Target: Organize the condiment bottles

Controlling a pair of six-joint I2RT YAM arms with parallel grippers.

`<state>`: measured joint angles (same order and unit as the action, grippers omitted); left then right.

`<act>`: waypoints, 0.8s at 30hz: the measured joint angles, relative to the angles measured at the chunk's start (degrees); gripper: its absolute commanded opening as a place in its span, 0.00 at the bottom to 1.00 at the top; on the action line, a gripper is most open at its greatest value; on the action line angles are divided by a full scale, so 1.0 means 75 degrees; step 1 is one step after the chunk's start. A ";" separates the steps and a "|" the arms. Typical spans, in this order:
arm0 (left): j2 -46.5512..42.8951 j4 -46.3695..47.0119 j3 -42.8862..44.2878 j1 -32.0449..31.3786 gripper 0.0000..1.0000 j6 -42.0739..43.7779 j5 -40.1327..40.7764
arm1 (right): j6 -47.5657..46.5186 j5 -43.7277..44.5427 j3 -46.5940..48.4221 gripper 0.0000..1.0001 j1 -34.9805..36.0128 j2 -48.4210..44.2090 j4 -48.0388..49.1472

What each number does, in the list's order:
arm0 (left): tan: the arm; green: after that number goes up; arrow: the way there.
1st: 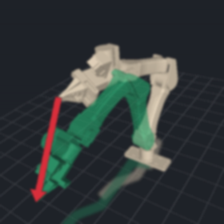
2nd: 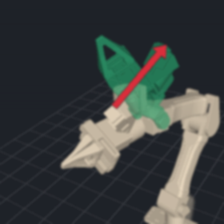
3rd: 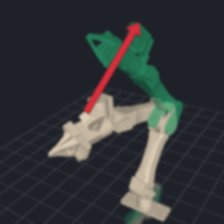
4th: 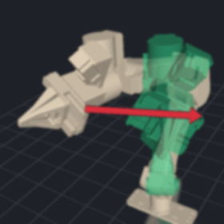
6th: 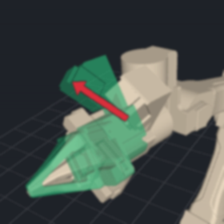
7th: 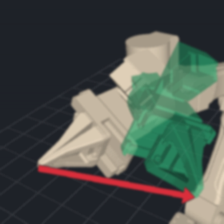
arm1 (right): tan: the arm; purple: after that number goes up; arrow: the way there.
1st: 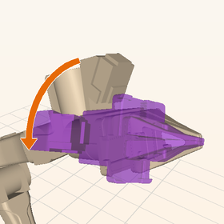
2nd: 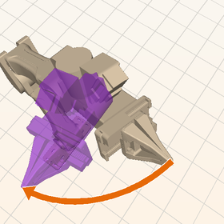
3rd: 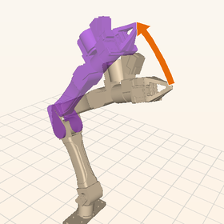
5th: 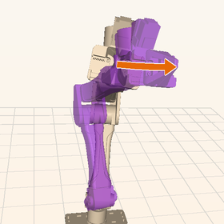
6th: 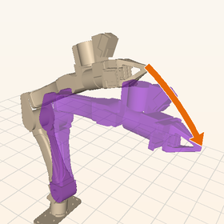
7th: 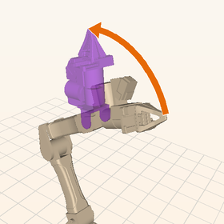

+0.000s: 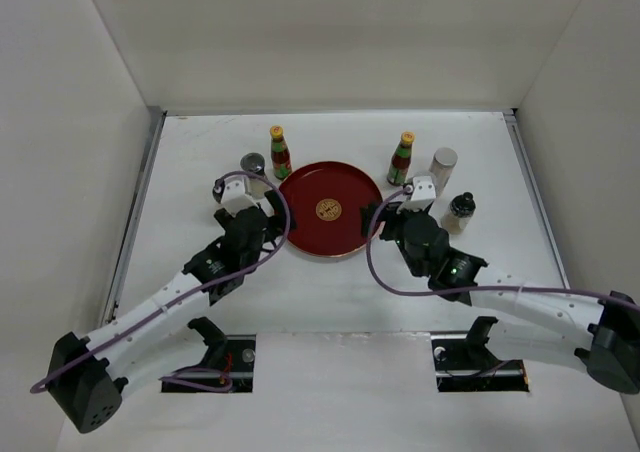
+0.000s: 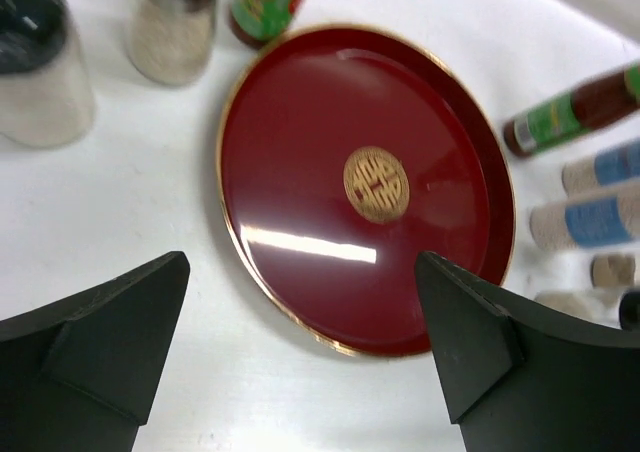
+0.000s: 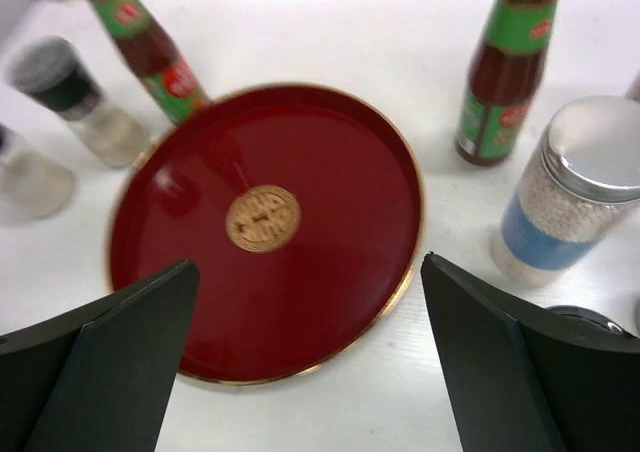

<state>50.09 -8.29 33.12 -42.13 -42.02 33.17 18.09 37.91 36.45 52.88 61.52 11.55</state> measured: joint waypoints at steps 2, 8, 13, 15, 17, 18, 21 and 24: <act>0.0181 0.0154 0.0189 0.0271 1.00 0.0093 0.0102 | -0.0052 -0.0015 -0.0187 1.00 0.0172 -0.0367 0.0341; 0.2028 0.1090 0.1504 0.0478 1.00 0.0699 0.0495 | -0.0125 -0.0309 -0.0475 0.78 0.0309 -0.0851 0.1352; 0.3197 0.1746 0.2710 0.0723 1.00 0.1370 0.0562 | -0.0137 -0.0565 -0.0603 0.17 0.0297 -0.0769 0.1711; 0.3567 0.1932 0.3322 0.1026 0.59 0.1571 0.0452 | -0.0041 -0.0603 -0.0606 0.13 0.0204 -0.0697 0.1728; 0.3902 0.2087 0.3926 0.1408 0.31 0.1687 0.0254 | 0.0064 -0.0638 -0.0606 0.16 0.0050 -0.0629 0.1714; 0.4083 0.2107 0.4249 0.1597 0.32 0.1766 0.0175 | 0.0114 -0.0653 -0.0606 0.20 -0.0020 -0.0597 0.1690; 0.4771 0.1871 0.5356 0.2075 0.54 0.1958 -0.0029 | 0.0233 -0.0664 -0.0609 0.38 -0.0201 -0.0548 0.1652; 0.5523 0.1614 0.6263 0.2375 0.67 0.2116 -0.0309 | 0.0306 -0.0720 -0.0612 0.53 -0.0303 -0.0551 0.1661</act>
<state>91.50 3.81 80.09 -24.32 -26.15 30.85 20.38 32.51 31.86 50.61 57.39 24.01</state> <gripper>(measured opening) 0.620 0.453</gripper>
